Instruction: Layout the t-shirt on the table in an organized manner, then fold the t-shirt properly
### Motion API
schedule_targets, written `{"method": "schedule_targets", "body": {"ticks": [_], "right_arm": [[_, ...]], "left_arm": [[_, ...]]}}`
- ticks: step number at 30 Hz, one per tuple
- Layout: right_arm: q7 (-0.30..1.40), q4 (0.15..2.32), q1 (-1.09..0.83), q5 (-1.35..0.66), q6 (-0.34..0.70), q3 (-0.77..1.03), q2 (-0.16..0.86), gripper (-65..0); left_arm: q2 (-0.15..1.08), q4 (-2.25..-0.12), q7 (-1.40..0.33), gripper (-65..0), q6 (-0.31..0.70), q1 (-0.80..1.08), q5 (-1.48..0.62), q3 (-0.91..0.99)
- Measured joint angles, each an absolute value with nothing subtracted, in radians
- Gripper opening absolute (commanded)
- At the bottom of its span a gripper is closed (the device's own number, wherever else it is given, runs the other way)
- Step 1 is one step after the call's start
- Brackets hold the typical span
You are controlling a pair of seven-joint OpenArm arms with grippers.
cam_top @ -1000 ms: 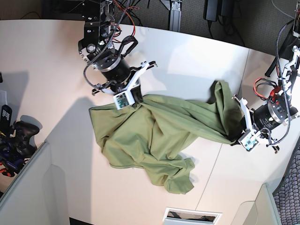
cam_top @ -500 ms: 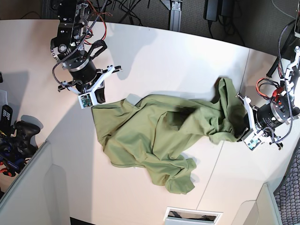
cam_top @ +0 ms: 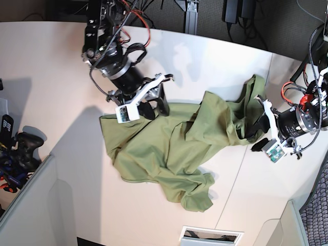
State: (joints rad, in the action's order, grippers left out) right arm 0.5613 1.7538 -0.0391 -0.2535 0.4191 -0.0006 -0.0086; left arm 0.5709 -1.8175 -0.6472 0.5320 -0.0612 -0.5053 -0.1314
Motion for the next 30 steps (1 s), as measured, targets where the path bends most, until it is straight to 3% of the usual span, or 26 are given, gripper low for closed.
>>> {"method": "schedule_targets", "body": {"ticks": [8,19,21,25,30], "right_arm": [[0.384,1.565,-0.010,-0.019,0.421,-0.155,-0.146,-30.2],[0.304,1.245,0.179,0.104,0.415,-0.226,-0.142,-31.7],[0.301,1.193,0.205,0.121,0.414,-0.226,-0.144,-39.0],[0.289,1.156,0.217,0.142,0.414,-0.226,-0.144,-65.0],[0.318,1.180,0.213,0.176,0.414,-0.226,-0.143,-65.0]], "left_arm": [[0.571,-1.820,-0.651,-39.4,0.585,-0.061,-0.591,-0.131],[0.552,-1.895,-0.677,-39.4,0.611,-0.056,-0.648,-0.131],[0.552,-1.895,-0.677,-39.4,0.611,-0.051,-0.648,-0.131],[0.552,-1.895,-0.677,-39.4,0.611,-0.050,-0.647,-0.131],[0.552,-1.895,-0.682,-39.4,0.611,-0.047,-0.617,-0.131]]}}
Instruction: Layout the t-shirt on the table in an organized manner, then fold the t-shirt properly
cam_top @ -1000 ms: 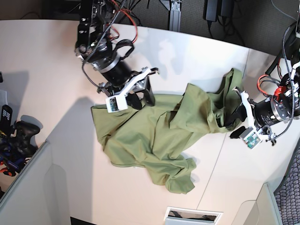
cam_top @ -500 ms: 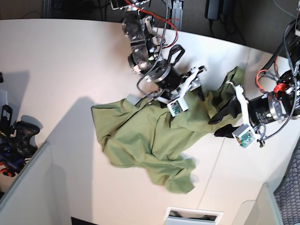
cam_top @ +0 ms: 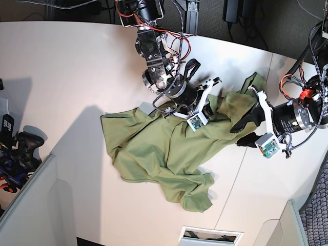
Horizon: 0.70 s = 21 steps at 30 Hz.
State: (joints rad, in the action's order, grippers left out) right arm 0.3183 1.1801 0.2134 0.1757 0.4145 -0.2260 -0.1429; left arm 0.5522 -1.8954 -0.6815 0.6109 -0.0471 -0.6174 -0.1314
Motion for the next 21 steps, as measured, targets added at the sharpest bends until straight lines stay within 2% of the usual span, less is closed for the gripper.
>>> {"method": "schedule_targets", "body": {"ticks": [9,16,21], "right_arm": [[0.480,1.452,0.180,0.183,0.419,-0.212,0.001,-65.0],[0.488,1.470,0.143,0.179,0.421,-0.072,0.095,-65.0],[0.490,1.480,0.152,0.013,0.415,0.046,0.160,-65.0]], "left_arm": [[0.554,-1.873,-0.673,-39.4,0.614,0.039,-0.599,-0.141],[0.554,-1.843,-0.672,-39.4,0.614,0.039,-0.601,-0.237],[0.554,-1.843,-0.649,-39.4,0.614,0.039,-0.598,-0.287]]}}
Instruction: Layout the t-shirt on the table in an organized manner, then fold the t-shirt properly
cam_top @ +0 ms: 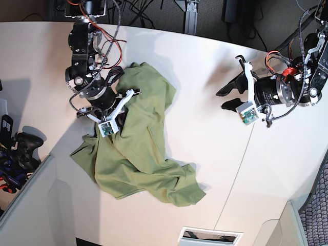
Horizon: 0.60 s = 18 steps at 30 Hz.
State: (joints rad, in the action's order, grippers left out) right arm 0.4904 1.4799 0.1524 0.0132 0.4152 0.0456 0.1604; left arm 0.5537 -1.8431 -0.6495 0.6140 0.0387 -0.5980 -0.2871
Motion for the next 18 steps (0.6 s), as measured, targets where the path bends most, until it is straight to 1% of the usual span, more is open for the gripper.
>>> {"method": "schedule_targets", "body": {"ticks": [2,3,5,6,7,13,18], "right_arm": [[0.506,1.480,0.147,-0.037,0.414,0.070,0.160,-65.0],[0.510,1.479,0.147,-0.063,0.414,0.070,0.160,-58.1],[0.510,1.480,0.147,-0.106,0.414,0.070,0.148,-40.5],[0.510,1.486,0.147,-0.123,0.414,0.069,0.143,-34.1],[0.509,1.496,0.147,-0.143,0.415,0.067,0.138,-30.5],[0.560,1.625,0.147,-0.201,0.412,0.070,0.110,-30.0],[0.593,1.676,0.148,-0.290,0.413,0.065,0.030,-30.0]], "left_arm": [[0.550,-1.843,-0.638,-39.4,0.614,0.038,-0.596,-0.289],[0.548,-1.843,-0.633,-39.4,0.614,0.037,-0.596,-0.289],[0.549,-1.843,-0.630,-39.4,0.614,0.035,-0.595,-0.289],[0.550,-1.843,-0.631,-39.4,0.614,0.033,-0.593,-0.289],[0.549,-1.843,-0.631,-39.4,0.614,0.033,-0.587,-0.289],[0.549,-1.843,-0.628,-39.4,0.614,0.033,-0.568,-0.289],[0.549,-1.843,-0.628,-39.4,0.614,0.033,-0.568,-0.289]]}}
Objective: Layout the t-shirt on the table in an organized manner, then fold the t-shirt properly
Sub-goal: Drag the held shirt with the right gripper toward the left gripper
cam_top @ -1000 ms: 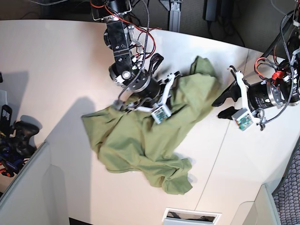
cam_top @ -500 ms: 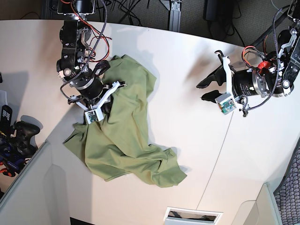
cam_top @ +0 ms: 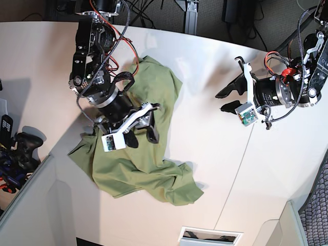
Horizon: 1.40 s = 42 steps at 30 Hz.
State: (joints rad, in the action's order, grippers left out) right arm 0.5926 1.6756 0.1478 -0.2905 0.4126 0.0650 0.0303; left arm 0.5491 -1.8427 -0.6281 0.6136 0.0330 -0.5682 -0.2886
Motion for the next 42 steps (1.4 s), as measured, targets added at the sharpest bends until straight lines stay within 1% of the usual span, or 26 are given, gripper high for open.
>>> {"method": "schedule_targets", "body": {"ticks": [5,9,12,15,18,26,30,31,32,33,35,36,42], "right_arm": [[0.596,1.678,0.119,-0.285,0.413,0.003,-0.036,-30.0],[0.626,1.742,0.047,-0.267,0.414,-0.013,-0.047,-30.0],[0.630,1.827,-0.010,-0.206,0.415,0.009,-0.046,-30.0],[0.628,1.875,-0.056,-0.156,0.415,0.024,-0.014,-30.0],[0.629,1.867,-0.078,-0.088,0.415,0.024,0.016,-30.0],[0.620,1.786,-0.086,-0.056,0.415,0.030,0.109,-30.0],[0.619,1.737,-0.086,-0.056,0.415,0.057,0.119,-30.2],[0.618,1.733,-0.086,-0.059,0.415,0.057,0.119,-31.1],[0.618,1.732,-0.086,-0.064,0.415,0.057,0.119,-34.3],[0.617,1.732,-0.086,-0.079,0.415,0.057,0.119,-40.4],[0.610,1.732,-0.086,-0.086,0.415,0.057,0.118,-58.1],[0.609,1.732,-0.086,-0.086,0.415,0.057,0.118,-65.0],[0.582,1.732,-0.086,-0.101,0.415,0.057,0.113,-65.0]], "left_arm": [[0.549,-1.843,-0.628,-39.4,0.614,0.033,-0.568,-0.289],[0.552,-1.843,-0.628,-39.4,0.614,0.033,-0.563,-0.289],[0.554,-1.843,-0.629,-39.4,0.614,0.033,-0.538,-0.289],[0.554,-1.843,-0.631,-39.4,0.614,0.034,-0.540,-0.289],[0.554,-1.843,-0.631,-39.4,0.614,0.033,-0.543,-0.289],[0.554,-1.843,-0.631,-39.4,0.614,0.033,-0.543,-0.289],[0.554,-1.843,-0.633,-39.4,0.614,0.034,-0.543,-0.289],[0.554,-1.843,-0.636,-39.4,0.614,0.034,-0.543,-0.289],[0.554,-1.843,-0.635,-39.4,0.614,0.034,-0.543,-0.289],[0.554,-1.843,-0.636,-39.4,0.614,0.034,-0.543,-0.289],[0.554,-1.843,-0.635,-39.4,0.614,0.033,-0.543,-0.289],[0.554,-1.843,-0.636,-39.4,0.614,0.033,-0.542,-0.289],[0.554,-1.843,-0.635,-39.4,0.614,0.033,-0.542,-0.289]]}}
